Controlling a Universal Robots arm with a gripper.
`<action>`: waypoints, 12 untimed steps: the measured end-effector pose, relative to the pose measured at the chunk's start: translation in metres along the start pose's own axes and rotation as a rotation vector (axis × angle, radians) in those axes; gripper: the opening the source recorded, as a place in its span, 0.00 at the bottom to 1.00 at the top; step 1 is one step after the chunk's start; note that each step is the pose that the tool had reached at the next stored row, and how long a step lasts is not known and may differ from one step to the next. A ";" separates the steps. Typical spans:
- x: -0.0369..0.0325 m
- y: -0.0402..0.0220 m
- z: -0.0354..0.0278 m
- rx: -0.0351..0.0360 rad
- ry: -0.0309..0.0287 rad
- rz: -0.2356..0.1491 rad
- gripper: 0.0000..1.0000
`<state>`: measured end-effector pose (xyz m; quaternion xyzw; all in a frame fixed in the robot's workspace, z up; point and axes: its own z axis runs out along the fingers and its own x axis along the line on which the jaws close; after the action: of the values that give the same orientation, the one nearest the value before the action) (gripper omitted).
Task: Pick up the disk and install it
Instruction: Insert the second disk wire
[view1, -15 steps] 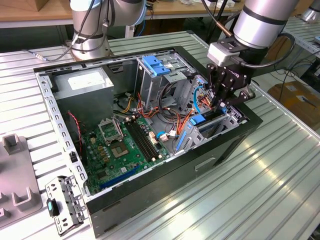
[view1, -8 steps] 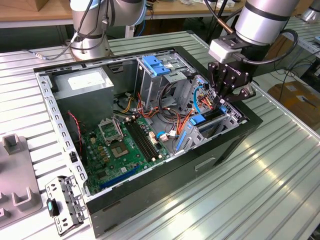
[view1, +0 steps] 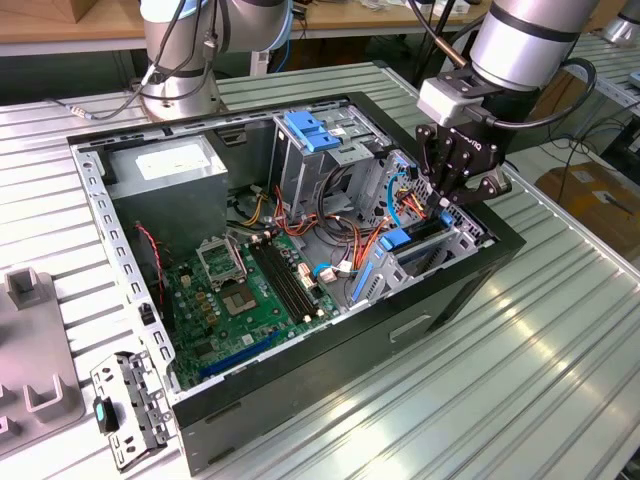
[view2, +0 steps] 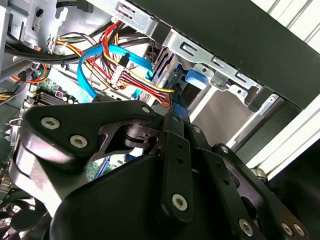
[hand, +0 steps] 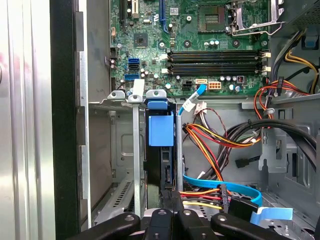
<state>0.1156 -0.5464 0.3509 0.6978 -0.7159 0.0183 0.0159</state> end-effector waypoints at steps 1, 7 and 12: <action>0.0000 0.0000 0.0000 0.0000 0.0000 0.000 0.11; 0.0001 0.0005 -0.0001 0.0000 0.0002 0.000 0.11; 0.0004 0.0166 0.0000 0.0000 0.0000 0.000 0.11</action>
<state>0.0989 -0.5465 0.3508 0.6977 -0.7160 0.0183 0.0159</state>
